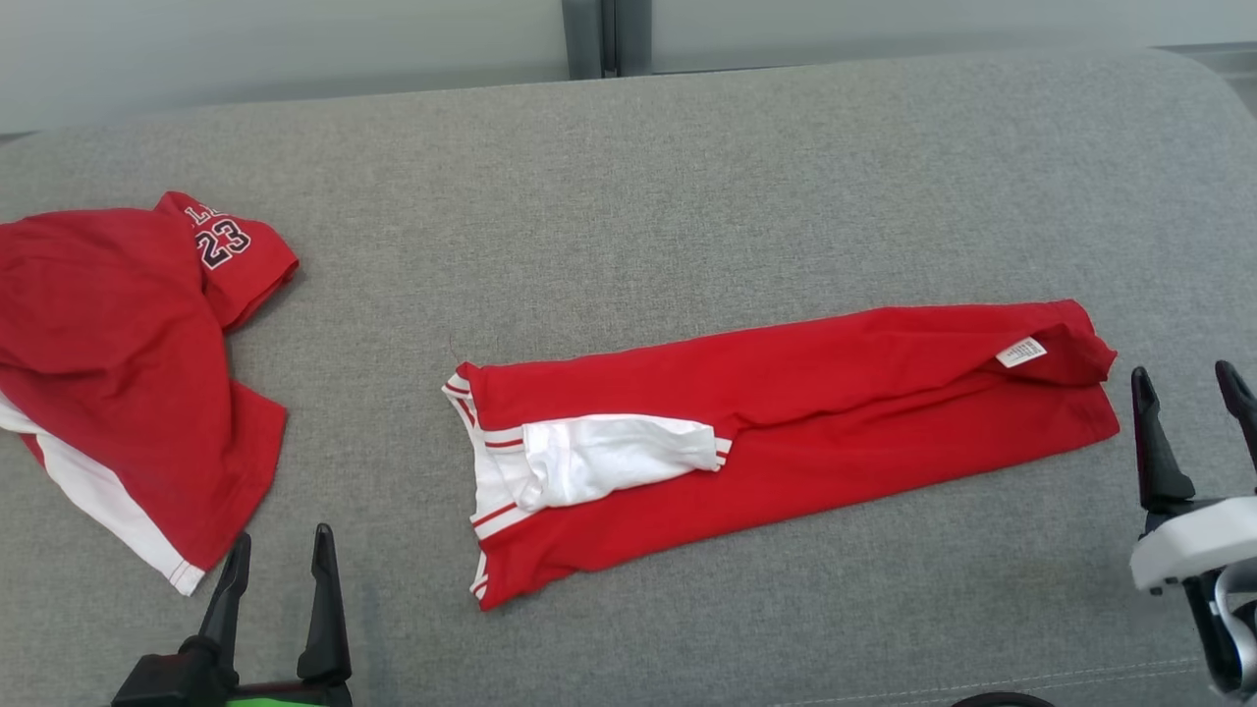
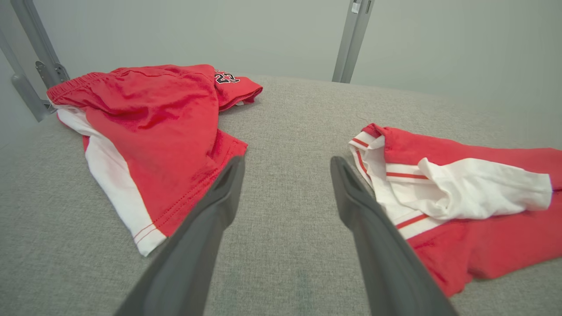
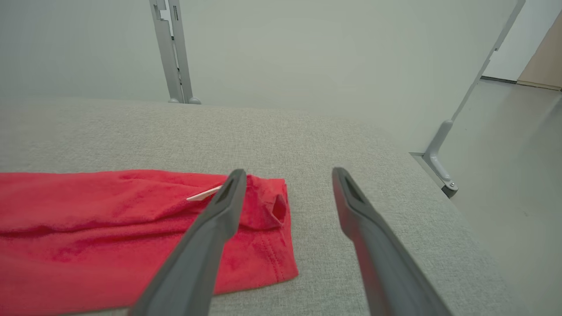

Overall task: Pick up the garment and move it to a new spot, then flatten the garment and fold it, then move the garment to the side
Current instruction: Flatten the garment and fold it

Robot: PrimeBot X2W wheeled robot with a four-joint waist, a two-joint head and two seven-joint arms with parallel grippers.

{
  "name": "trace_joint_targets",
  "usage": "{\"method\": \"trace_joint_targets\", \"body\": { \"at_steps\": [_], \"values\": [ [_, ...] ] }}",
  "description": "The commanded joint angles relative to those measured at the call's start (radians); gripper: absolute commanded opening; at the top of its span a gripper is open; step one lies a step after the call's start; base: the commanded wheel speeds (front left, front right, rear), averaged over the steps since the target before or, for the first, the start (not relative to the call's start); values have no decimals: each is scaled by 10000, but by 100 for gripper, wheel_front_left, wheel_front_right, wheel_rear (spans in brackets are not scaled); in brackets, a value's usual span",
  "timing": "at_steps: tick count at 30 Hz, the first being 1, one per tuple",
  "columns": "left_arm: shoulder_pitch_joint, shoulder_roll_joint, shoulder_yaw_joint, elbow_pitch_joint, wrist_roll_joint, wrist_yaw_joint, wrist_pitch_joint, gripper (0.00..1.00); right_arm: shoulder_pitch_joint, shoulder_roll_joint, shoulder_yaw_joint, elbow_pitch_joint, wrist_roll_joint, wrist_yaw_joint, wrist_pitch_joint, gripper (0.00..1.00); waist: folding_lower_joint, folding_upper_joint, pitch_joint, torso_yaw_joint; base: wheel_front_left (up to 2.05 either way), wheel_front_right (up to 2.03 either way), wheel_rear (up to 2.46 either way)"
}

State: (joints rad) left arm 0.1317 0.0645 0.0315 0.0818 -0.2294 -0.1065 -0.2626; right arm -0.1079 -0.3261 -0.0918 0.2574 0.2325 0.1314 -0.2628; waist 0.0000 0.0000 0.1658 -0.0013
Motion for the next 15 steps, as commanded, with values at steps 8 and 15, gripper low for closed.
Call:
{"method": "trace_joint_targets", "body": {
  "at_steps": [8, 15],
  "values": [
    [-301, -93, 133, 14, 197, -155, -26, 100, -1734, -869, 859, 2460, 364, -16, -25, 100, 0, 0, 428, 40, 0, 0, 0],
    [-417, -116, 238, -78, 334, -221, -26, 100, -2956, -1026, 1900, 4352, 1291, -16, -25, 100, 0, 0, 706, 176, 0, 0, 0]
  ]
}}
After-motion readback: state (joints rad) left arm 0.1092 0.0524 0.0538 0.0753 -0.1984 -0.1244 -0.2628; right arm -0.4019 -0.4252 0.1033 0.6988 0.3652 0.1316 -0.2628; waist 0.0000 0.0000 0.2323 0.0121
